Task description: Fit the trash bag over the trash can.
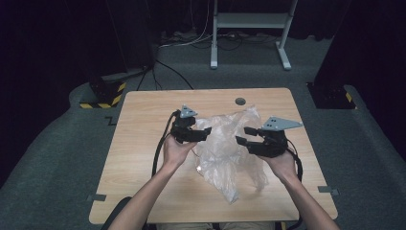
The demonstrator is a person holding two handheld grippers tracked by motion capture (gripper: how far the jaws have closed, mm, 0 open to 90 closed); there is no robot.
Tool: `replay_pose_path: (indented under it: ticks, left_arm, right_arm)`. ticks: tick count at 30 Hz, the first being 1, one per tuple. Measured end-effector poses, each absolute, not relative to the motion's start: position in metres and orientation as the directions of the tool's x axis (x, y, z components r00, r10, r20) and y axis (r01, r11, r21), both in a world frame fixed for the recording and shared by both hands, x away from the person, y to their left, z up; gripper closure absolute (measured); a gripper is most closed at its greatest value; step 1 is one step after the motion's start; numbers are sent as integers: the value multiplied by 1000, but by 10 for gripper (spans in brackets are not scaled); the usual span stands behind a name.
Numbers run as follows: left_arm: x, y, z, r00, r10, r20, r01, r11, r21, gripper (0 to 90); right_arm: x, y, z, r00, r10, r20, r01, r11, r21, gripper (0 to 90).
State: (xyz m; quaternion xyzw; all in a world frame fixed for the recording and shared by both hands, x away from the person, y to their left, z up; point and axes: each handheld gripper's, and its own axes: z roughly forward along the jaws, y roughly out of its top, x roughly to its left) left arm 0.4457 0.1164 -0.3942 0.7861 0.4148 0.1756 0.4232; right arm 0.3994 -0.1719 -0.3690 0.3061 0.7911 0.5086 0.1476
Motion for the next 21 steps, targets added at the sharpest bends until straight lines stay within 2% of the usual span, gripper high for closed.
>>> replay_pose_path:
  ticks: [6, 15, 17, 21]
  left_arm:
    - [446, 113, -398, 593, 804, -53, 519, -331, 788, 290]
    - [431, 120, -394, 589, 806, -51, 513, -325, 794, 285]
    - [427, 123, -392, 590, 805, -61, 509, -312, 803, 286]
    - [419, 131, -389, 595, 800, -78, 499, -292, 816, 285]
  right_arm:
    - [412, -182, -378, -717, 679, 158, 404, 221, 888, 453]
    - [431, -169, -387, -704, 691, 168, 426, 221, 877, 458]
    - [436, -166, -388, -704, 691, 162, 424, 226, 877, 501]
    - [440, -158, -390, -718, 687, 114, 386, 257, 886, 693]
